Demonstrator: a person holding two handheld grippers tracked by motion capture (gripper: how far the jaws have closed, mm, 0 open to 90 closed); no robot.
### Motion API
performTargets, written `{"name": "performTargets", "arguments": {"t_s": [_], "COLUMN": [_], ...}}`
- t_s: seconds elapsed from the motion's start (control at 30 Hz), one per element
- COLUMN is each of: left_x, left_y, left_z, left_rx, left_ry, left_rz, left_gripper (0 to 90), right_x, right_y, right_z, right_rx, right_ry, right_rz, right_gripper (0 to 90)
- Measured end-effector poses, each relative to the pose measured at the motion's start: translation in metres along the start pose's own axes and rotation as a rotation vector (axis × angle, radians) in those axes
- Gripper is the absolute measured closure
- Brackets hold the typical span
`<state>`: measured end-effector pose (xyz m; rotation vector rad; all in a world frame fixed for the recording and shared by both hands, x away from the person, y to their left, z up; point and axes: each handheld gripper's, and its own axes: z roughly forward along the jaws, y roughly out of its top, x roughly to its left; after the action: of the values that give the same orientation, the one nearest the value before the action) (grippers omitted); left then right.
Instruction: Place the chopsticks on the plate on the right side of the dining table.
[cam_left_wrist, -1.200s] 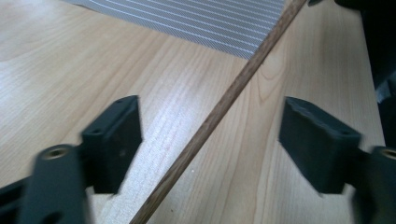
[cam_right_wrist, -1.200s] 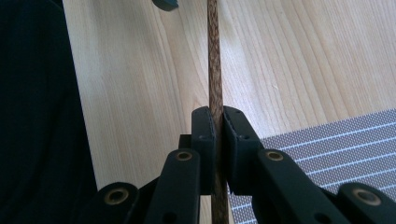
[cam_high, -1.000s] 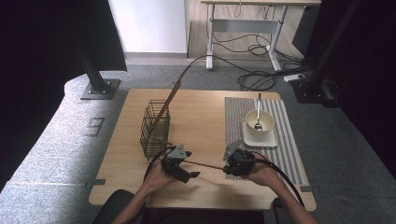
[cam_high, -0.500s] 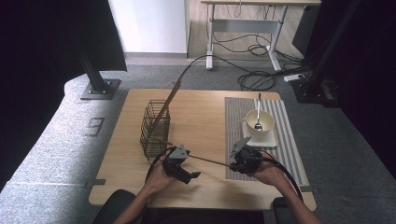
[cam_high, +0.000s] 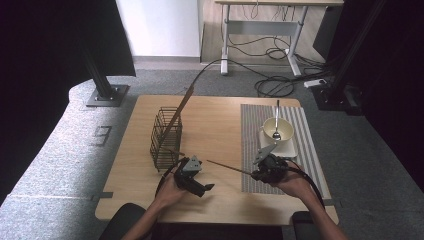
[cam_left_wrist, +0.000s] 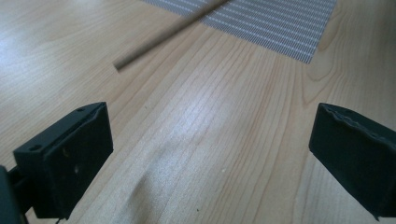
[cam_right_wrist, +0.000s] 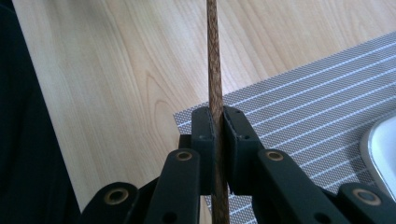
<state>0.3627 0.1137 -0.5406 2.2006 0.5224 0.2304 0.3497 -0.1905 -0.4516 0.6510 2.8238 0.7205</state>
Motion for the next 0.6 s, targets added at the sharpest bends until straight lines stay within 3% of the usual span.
{"name": "performTargets", "arguments": {"t_s": [0.6], "left_x": [-0.003], "left_y": [-0.008], "left_z": [0.018], "left_rx": [0.126], "left_ry": [0.002], "left_rz": [0.018], "left_gripper": [0.0], "right_x": [-0.026], "right_y": [-0.013], "right_z": [-0.004], "right_rx": [-0.007], "right_ry": [-0.066], "right_rz": [0.084], "right_gripper": [82.6]}}
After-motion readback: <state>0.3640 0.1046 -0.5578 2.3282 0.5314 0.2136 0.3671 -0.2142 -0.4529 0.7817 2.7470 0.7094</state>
